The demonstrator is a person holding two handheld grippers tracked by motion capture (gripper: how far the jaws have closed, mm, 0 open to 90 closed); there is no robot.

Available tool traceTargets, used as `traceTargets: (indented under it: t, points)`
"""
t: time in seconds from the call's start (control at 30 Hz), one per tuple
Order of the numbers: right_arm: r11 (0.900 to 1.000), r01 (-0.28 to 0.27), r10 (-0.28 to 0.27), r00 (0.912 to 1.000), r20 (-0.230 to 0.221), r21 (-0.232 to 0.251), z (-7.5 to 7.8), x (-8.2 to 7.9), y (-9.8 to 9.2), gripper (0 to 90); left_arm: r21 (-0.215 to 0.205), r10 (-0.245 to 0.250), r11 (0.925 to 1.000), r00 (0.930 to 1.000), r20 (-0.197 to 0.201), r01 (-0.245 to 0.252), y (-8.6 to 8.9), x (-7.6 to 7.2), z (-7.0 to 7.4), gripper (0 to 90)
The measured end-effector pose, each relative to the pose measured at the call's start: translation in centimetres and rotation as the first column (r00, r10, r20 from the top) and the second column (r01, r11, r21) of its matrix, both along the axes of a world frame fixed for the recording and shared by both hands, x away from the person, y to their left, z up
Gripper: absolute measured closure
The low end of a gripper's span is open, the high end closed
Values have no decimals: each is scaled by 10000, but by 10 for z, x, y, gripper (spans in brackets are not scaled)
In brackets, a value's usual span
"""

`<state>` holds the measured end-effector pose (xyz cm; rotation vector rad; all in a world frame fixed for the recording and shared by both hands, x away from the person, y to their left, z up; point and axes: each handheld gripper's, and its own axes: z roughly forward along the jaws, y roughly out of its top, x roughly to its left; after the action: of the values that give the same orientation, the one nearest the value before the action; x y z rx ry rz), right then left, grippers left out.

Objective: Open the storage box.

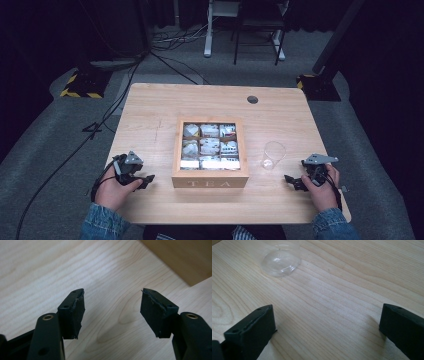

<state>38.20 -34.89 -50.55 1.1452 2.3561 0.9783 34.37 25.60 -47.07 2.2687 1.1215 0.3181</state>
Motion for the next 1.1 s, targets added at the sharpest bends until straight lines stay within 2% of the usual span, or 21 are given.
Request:
traceTargets:
  t: [0.07, 0.13, 0.27, 0.37, 0.4, 0.57, 0.73, 0.83, 0.97, 1.1]
  points:
    - [10000, -11, 11, 10000, 1, -5, 0, 0, 0, 3, 65, -179, 9998, 9995, 270, 177, -1, -2, 7, 368]
    - [10000, -17, 17, 10000, 2, -4, 0, 0, 0, 4, -161, -302, 9994, 9981, 531, 311, -3, -4, 14, 369]
    - [10000, -20, 20, 10000, 3, -3, 0, 0, 0, 4, -933, -508, 9940, 9965, 656, 568, -6, -10, 26, 382]
    - [10000, -16, 16, 10000, 2, -5, 0, 0, 0, 3, -911, -562, 9938, 9949, 835, 638, -7, -12, 32, 396]
    - [10000, -3, 3, 10000, 0, 7, 0, 0, 0, 3, -1048, -513, 9927, 9956, 788, 594, -8, -14, 34, 406]
    - [10000, -16, 16, 10000, 2, -5, 0, 0, 0, 4, -1159, -691, 9901, 9934, 916, 796, -13, -17, 39, 413]
    - [10000, -17, 17, 10000, 2, -3, 0, 0, 0, 4, -1276, -991, 9858, 9915, 848, 1095, -23, -20, 41, 411]
    - [10000, -17, 17, 10000, 3, -6, 0, 0, 0, 4, -1277, -1276, 9822, 9880, 871, 1381, -28, -21, 42, 406]
    - [10000, -19, 19, 10000, 2, -6, 0, 0, 0, 4, -1355, -1739, 9734, 9808, 885, 1848, -37, -22, 42, 397]
    - [10000, -13, 13, 10000, 1, 4, 0, 0, 0, 3, -1342, -1955, 9696, 9776, 775, 2046, -44, -22, 38, 393]
